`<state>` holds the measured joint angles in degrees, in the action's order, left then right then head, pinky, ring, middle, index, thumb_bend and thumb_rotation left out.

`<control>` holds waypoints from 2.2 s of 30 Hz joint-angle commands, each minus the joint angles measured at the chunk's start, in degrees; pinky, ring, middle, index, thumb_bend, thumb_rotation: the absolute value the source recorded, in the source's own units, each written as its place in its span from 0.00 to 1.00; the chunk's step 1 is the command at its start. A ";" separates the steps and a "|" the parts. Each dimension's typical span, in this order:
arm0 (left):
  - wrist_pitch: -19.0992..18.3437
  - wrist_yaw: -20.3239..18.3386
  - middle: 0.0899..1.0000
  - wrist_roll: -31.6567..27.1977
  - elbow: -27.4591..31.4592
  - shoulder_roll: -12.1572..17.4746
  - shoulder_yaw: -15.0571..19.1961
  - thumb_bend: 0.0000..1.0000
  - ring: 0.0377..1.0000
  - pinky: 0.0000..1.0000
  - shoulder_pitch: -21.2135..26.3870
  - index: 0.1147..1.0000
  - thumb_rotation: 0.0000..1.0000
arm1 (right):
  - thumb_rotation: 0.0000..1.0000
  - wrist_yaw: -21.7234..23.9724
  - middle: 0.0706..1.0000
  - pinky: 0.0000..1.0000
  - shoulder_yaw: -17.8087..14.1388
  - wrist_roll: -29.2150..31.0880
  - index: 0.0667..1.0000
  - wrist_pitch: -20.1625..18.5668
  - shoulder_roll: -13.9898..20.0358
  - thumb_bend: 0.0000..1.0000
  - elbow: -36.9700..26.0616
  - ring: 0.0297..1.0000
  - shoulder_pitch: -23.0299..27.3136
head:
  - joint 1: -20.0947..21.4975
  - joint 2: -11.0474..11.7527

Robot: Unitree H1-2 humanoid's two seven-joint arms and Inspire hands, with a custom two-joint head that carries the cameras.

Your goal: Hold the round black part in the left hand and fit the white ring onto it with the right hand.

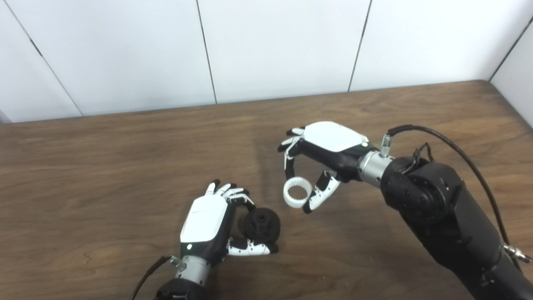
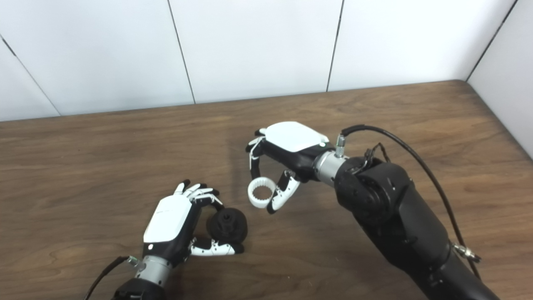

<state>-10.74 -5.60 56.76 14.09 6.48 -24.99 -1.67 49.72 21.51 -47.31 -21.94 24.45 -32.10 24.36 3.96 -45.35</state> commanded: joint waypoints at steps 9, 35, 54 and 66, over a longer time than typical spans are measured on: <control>-1.89 -2.80 0.78 0.77 -0.19 -0.56 -1.17 0.52 0.89 1.00 0.47 0.42 0.06 | 0.14 -0.92 0.86 0.99 0.47 0.17 0.45 1.58 -3.41 0.52 -0.12 0.98 2.10 | 0.02 -1.68; -2.38 -2.89 0.77 1.46 -0.44 -1.52 -1.51 0.52 0.89 1.00 0.82 0.41 0.06 | 0.14 -0.24 0.85 0.99 1.42 -0.87 0.45 1.17 -6.14 0.52 0.75 0.99 2.35 | -1.39 -2.69; -2.91 -3.30 0.78 1.43 0.08 -1.70 -1.45 0.52 0.90 1.00 0.91 0.42 0.06 | 0.13 0.19 0.85 0.97 2.40 -1.53 0.45 1.04 -6.50 0.52 0.43 0.99 0.35 | -1.73 -3.35; -2.84 -3.21 0.78 1.34 0.04 -1.95 -1.56 0.53 0.90 1.00 1.17 0.41 0.06 | 0.13 0.39 0.86 0.98 2.63 -1.96 0.45 0.77 -6.75 0.52 1.08 0.99 0.46 | -1.86 -3.78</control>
<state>-13.27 -7.17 57.59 14.17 4.94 -25.67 -0.86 50.87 24.47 -48.84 -21.78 18.20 -30.25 23.21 2.02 -49.13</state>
